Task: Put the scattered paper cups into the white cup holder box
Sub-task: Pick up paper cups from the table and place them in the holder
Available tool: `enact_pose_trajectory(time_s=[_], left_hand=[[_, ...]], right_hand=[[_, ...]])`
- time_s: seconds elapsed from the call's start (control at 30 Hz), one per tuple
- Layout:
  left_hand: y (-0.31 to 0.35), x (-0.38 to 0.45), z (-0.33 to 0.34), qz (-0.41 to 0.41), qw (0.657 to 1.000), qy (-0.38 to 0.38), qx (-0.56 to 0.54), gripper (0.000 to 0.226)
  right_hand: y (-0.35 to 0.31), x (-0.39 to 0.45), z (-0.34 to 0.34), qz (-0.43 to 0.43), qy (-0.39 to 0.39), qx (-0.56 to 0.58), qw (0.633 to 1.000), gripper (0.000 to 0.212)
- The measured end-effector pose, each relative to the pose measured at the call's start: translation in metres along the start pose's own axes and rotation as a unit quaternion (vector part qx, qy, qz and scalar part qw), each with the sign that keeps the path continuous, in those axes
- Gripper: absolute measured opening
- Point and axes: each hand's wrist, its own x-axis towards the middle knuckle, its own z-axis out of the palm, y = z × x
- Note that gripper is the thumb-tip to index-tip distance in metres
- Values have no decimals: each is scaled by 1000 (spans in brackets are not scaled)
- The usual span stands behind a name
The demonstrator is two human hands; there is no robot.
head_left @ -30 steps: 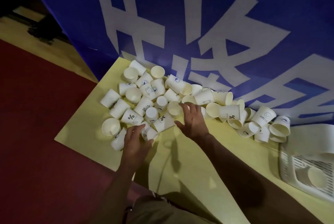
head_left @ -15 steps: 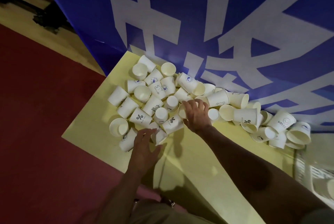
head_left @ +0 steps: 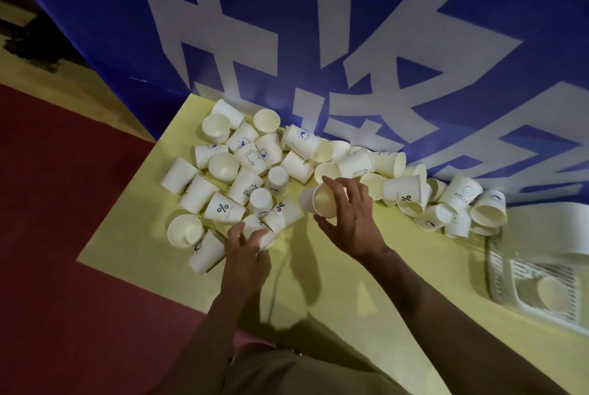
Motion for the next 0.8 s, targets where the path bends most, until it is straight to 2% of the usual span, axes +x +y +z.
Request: enact_pose_trajectory(time_s=[0.33,0.4,0.5,0.8], left_hand=[[31,-21,2,-28,998,13,-48,55],[39,-26,2,-45,998,0,-51,49],[51,-34,7,-60,996,-26,-67,52],[80,-48,44,-22,988,-143,-47,58]], right_hand=[[4,-61,-4,52,-28,13,998,78],[3,-71,-1,56,-42,19,997,78],[2,-85,3,65,-55,29,996,77],[23,-129,-5,102,-67,29,992,78]])
